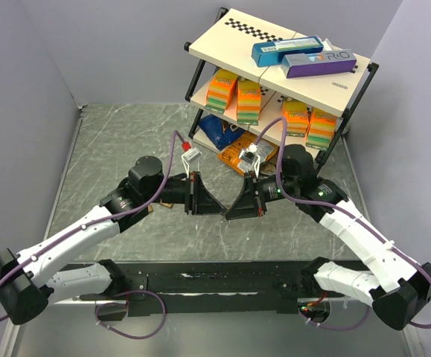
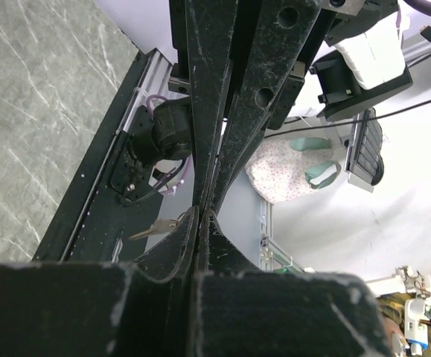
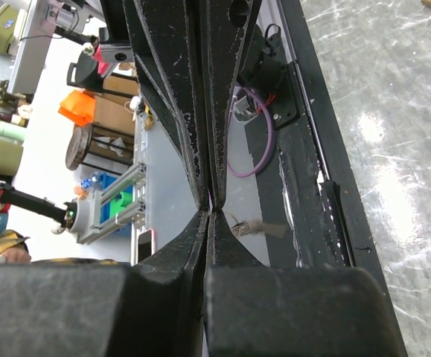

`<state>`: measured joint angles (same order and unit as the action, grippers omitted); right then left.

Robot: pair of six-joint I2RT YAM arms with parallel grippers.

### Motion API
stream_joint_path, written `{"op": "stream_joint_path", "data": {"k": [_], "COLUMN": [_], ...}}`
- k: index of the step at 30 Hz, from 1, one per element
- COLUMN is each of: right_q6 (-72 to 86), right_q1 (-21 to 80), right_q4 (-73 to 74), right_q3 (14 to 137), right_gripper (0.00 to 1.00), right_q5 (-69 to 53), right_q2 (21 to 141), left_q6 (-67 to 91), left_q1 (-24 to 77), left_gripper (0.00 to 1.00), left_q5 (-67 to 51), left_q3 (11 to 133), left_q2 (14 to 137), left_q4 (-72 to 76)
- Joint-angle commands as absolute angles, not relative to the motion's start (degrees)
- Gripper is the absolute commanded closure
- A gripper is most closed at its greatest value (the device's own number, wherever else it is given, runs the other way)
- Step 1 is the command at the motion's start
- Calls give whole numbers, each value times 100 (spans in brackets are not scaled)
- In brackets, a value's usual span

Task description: Unlock with the key

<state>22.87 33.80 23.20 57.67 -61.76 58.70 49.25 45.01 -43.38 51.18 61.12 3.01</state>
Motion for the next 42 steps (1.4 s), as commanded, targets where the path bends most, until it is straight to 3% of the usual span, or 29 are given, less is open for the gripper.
{"op": "stream_joint_path", "data": {"k": [1, 2, 4, 5, 6, 7, 10, 16, 27, 36, 42], "right_q6": [2390, 2417, 2522, 2566, 2610, 2697, 2847, 2795, 2242, 2417, 2443], "right_q1": [3454, 3454, 3437, 3393, 3349, 3314, 3042, 2277, 2118, 2127, 2127], "right_q4": [1969, 1951, 1838, 1785, 1732, 1662, 1530, 1608, 2390, 2241, 2206], "right_q3": [5810, 5801, 5775, 5714, 5669, 5617, 5319, 5089, 5783, 5660, 5537], "right_gripper": [100, 100, 100, 100, 100, 100, 100, 100, 100, 100, 100], "right_q5": [-6135, -6056, -5863, -5784, -5644, -5590, -5450, -5239, -4317, -4193, -4052], "right_q2": [5897, 5897, 5871, 5801, 5749, 5713, 5503, 5045, 5106, 4913, 4729], "left_q6": [4887, 4878, 4904, 4913, 4930, 4931, 4861, 5220, 5072, 4791, 4369], "left_q1": [4483, 4465, 4377, 4342, 4246, 4193, 4043, 3657, 3129, 2066, 1741], "left_gripper": [99, 96, 79, 56, 42, 22, 1, 4, 4, 3, 3], "left_q5": [-3710, -3552, -2851, -2639, -2271, -2102, -1487, -151, 641, 789, 888], "left_q3": [5230, 5160, 5098, 5002, 4957, 4931, 4878, 4826, 4807, 5176, 5308], "left_q2": [6012, 5968, 5828, 5766, 5713, 5582, 5327, 4914, 4904, 6397, 7460], "left_q4": [510, 466, 335, 308, 299, 281, 159, -799, -2574, -4024, -4069]}}
